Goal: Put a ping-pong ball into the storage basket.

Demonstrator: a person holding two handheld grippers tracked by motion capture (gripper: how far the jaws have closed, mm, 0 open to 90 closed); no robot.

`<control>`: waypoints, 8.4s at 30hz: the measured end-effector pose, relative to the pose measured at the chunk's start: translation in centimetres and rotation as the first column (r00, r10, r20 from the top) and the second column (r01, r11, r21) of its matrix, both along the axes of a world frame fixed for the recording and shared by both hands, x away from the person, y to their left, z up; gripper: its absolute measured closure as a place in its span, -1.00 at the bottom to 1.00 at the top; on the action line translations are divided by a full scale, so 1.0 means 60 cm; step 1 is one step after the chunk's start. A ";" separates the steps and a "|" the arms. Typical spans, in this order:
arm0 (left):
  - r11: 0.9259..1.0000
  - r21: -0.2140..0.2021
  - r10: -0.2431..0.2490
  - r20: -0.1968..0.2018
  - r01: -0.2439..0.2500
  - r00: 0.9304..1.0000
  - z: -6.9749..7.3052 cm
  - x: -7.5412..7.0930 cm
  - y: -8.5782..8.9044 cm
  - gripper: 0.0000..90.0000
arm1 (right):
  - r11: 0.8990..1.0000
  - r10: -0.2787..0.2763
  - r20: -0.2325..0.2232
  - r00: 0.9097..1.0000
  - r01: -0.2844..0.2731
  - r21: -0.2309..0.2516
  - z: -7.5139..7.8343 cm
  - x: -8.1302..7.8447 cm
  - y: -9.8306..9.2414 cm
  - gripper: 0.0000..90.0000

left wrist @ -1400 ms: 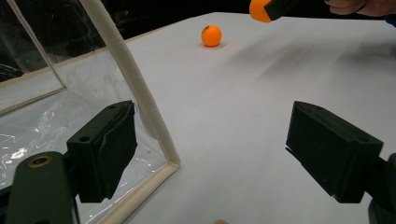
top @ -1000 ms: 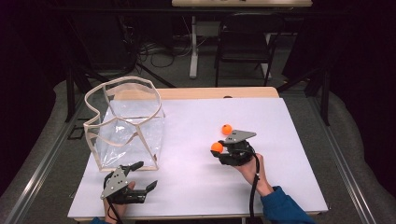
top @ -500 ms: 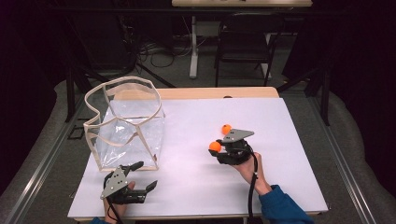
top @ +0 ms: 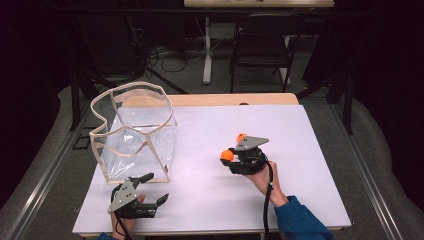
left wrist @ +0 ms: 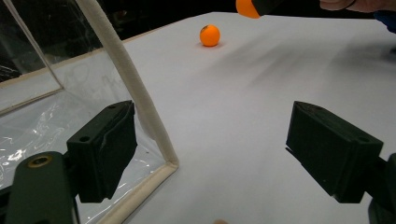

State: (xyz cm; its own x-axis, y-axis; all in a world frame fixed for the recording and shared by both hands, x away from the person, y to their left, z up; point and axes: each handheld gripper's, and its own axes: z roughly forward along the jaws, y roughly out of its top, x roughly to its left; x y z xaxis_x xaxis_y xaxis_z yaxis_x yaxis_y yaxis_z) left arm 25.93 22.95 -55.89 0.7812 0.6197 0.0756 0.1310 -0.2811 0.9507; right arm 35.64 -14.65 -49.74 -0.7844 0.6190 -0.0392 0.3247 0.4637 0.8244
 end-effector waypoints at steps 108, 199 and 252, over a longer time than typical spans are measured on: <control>1.000 -0.002 -0.011 0.005 0.011 1.000 0.001 -0.002 0.001 -0.64 | 0.993 0.114 0.053 0.992 -0.113 -0.034 0.160 0.073 0.098 0.14; 1.000 -0.004 -0.024 -0.001 0.024 1.000 0.000 0.000 0.001 -0.64 | 0.987 0.154 0.131 0.979 -0.146 -0.067 0.251 0.108 0.174 0.13; 0.999 -0.005 -0.033 -0.002 0.033 0.999 0.001 0.000 0.002 -0.64 | 0.986 0.163 0.160 0.974 -0.164 -0.007 0.259 0.119 0.216 0.13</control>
State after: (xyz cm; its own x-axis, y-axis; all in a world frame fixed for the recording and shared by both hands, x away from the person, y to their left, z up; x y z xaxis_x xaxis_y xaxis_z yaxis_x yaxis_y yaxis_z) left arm 25.94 23.06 -55.85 0.8013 0.5940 0.0713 0.1234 -0.2806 0.9519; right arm 42.78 -1.66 -34.17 -0.8588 0.4838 -0.1683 0.1091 0.4938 0.8627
